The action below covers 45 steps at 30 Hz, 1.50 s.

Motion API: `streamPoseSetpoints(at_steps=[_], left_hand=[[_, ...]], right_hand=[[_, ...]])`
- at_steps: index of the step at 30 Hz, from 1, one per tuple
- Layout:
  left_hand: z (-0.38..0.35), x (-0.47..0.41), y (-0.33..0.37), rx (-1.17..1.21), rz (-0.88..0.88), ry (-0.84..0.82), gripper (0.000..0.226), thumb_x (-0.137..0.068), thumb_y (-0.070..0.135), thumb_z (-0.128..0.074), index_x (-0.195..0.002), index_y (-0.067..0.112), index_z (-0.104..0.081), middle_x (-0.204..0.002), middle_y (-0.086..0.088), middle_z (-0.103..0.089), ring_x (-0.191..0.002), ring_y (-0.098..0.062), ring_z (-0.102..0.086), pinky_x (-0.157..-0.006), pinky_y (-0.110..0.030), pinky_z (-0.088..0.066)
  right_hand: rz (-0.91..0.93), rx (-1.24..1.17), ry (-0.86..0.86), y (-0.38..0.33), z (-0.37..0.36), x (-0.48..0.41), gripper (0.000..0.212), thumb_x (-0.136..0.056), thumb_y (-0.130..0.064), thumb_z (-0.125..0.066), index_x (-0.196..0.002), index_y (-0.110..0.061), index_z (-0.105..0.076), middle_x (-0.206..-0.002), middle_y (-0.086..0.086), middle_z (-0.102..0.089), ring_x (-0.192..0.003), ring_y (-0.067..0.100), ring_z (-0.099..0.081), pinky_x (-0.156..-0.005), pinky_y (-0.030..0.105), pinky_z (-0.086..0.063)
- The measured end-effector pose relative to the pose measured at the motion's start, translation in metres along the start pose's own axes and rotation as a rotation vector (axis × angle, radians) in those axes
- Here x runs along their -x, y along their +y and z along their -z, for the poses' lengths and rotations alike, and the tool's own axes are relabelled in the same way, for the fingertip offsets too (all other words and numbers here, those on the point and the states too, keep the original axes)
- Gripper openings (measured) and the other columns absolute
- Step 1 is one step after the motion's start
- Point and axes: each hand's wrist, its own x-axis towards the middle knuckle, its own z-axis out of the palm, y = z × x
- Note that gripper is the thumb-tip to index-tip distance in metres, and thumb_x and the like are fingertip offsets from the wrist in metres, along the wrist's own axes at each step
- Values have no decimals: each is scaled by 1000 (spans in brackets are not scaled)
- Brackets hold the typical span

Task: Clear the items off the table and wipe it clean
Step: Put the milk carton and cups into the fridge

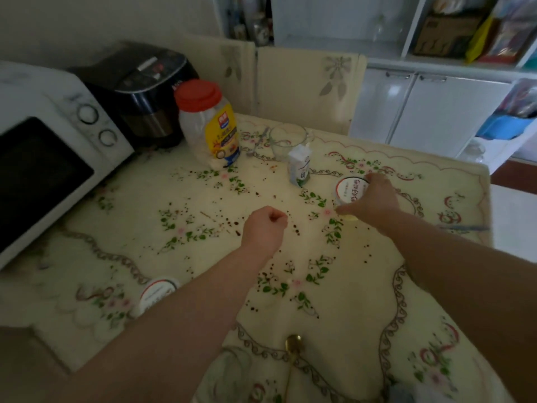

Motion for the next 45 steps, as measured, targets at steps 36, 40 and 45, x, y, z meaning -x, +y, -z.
streamPoseSetpoints(at_steps=[36, 40, 45], left_hand=[[121, 91, -179, -145, 250, 408, 107, -49, 40, -91, -137, 10, -38, -127, -12, -50, -119, -34, -50, -96, -50, -49], [123, 98, -164, -52, 210, 492, 106, -55, 34, -91, -141, 8, -35, -131, -12, -47, -120, -31, -50, -95, -46, -50], [128, 125, -135, 58, 133, 560, 103, -59, 30, -90, -143, 15, -33, -134, -6, -44, -119, -25, -50, -95, -38, -49]], right_hand=[[502, 34, -333, -83, -59, 181, 107, -55, -41, -86, -143, -23, -28, -135, -2, -44, -118, 16, -47, -96, 33, -43], [523, 26, -319, -84, -53, 187, 106, -55, -41, -86, -142, -23, -29, -134, -2, -45, -116, 15, -46, -94, 30, -41], [554, -23, -307, -84, -35, 212, 106, -54, -39, -87, -142, -26, -29, -135, -4, -44, -118, 14, -46, -96, 32, -42]])
